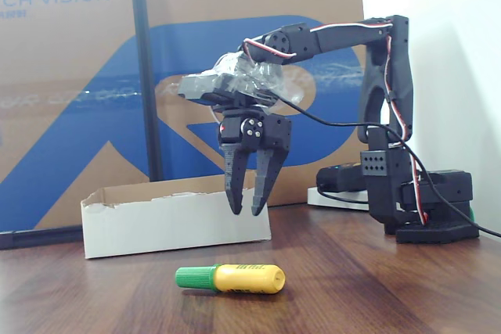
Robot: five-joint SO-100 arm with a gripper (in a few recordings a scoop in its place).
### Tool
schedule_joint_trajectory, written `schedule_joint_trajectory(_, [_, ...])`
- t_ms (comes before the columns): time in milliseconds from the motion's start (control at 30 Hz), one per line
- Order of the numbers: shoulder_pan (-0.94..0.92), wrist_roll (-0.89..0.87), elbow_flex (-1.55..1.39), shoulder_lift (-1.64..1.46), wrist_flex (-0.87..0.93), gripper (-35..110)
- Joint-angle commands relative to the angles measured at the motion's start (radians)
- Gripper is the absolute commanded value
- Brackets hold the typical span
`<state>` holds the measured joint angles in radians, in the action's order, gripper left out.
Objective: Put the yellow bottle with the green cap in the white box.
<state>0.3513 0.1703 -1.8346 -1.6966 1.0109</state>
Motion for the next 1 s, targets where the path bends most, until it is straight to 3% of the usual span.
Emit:
schedule_joint_trajectory(0, [0.046,0.002,0.084,0.02,0.009,11])
schedule_joint_trajectory(433, [0.097,0.034,0.255,0.285,0.035,19])
schedule_joint_trajectory(700, [0.104,0.052,0.331,0.302,0.098,31])
schedule_joint_trajectory(967, [0.133,0.015,0.446,0.37,0.16,32])
